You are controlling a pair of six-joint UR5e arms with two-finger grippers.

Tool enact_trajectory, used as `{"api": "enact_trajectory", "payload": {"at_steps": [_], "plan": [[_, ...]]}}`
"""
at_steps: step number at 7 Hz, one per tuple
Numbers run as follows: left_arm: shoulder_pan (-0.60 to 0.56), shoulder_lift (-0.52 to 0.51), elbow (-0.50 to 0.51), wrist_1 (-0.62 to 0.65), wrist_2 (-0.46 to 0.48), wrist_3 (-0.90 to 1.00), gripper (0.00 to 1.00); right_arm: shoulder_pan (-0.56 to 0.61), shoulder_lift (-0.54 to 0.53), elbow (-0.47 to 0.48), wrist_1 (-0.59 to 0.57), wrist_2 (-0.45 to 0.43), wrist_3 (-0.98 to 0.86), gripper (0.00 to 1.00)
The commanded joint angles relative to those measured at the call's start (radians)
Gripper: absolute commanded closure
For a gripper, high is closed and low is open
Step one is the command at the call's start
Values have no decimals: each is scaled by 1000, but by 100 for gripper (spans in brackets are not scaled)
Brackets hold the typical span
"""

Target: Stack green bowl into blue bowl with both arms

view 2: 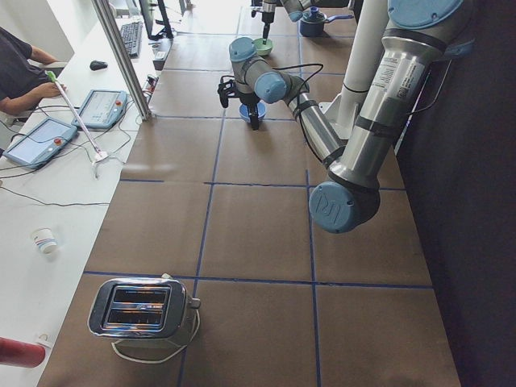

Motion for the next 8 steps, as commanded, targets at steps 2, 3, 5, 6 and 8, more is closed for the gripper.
{"api": "enact_trajectory", "payload": {"at_steps": [2, 3, 5, 6, 8], "plan": [[3, -5, 3, -3, 2, -1, 0, 2, 0, 7, 4, 11, -9, 98], [5, -5, 6, -8, 1, -1, 0, 13, 0, 14, 12, 17, -4, 100], [6, -11, 6, -12, 2, 1, 0, 57, 82, 41, 26, 104, 96, 100], [8, -6, -1, -27, 67, 2, 0, 56, 186, 58, 24, 110, 241, 100], [9, 45, -15, -23, 154, 200, 0, -11, 381, 70, 15, 115, 486, 100]]}}
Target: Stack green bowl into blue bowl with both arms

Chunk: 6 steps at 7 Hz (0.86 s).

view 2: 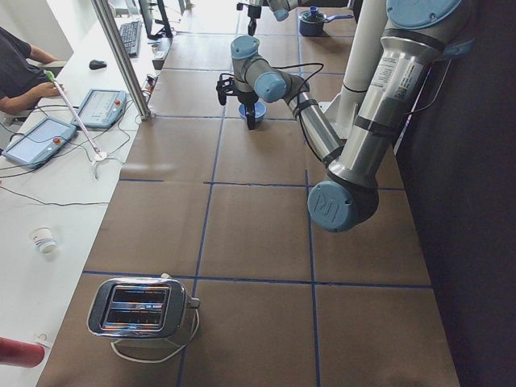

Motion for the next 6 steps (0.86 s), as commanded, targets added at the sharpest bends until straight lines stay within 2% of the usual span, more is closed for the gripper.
{"api": "enact_trajectory", "payload": {"at_steps": [1, 3, 4, 5, 6], "plan": [[-8, 61, -7, 7, 48, 241, 0, -110, 214, 7, -29, -40, 205, 99], [-11, 95, 3, -4, 51, 256, 0, -261, 368, 13, -142, -213, 293, 99], [-5, 97, -3, -14, 59, 271, 0, -350, 408, 34, -211, -323, 301, 99], [-10, 124, 7, -13, 105, 273, 0, -428, 426, 77, -305, -404, 301, 99], [-18, 150, 10, -8, 126, 271, 0, -473, 440, 80, -327, -461, 301, 99]]}}
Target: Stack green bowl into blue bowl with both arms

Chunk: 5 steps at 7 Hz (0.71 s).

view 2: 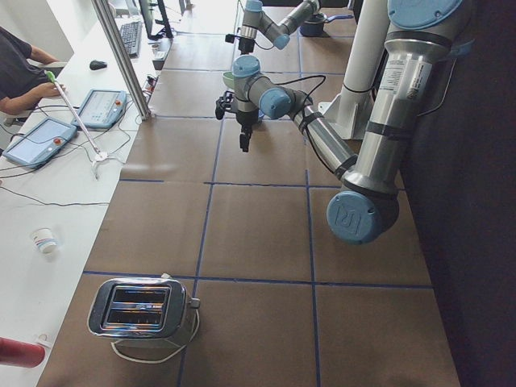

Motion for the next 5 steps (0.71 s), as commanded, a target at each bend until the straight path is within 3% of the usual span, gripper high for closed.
{"api": "enact_trajectory", "payload": {"at_steps": [1, 4, 5], "plan": [[-41, 50, 11, 4, 30, 3, 0, -99, 21, 18, -60, -103, 3, 98], [-109, 77, 20, 7, 27, 69, 0, -126, 23, 21, -78, -134, 3, 96], [-115, 87, 22, 7, 25, 87, 0, -128, 24, 21, -78, -131, 3, 70]]}}
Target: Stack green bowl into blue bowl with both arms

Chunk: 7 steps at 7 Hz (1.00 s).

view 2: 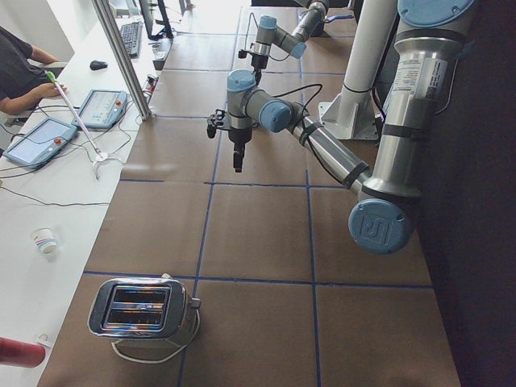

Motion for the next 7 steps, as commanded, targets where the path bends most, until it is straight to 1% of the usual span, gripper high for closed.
{"api": "enact_trajectory", "payload": {"at_steps": [1, 2, 3, 4, 5, 6, 7], "plan": [[-27, 12, 3, 1, -2, 33, 0, -16, 3, 2, -1, -12, 2, 1], [-28, 12, 3, 1, -2, 33, 0, -14, -8, 13, -3, -24, 0, 0], [-28, 21, 3, 0, -2, 33, 0, -4, -17, 40, -36, -24, -1, 0], [-28, 23, 3, 0, -4, 33, 0, 7, -29, 87, -101, -23, -3, 0], [-54, 25, 5, 4, -10, 45, 0, 47, -35, 138, -186, -8, -17, 0], [-106, 50, 15, 7, -20, 153, 0, 97, -47, 181, -284, 23, -93, 0], [-160, 69, 35, 7, -69, 234, 0, 136, -55, 192, -364, 52, -264, 0]]}}
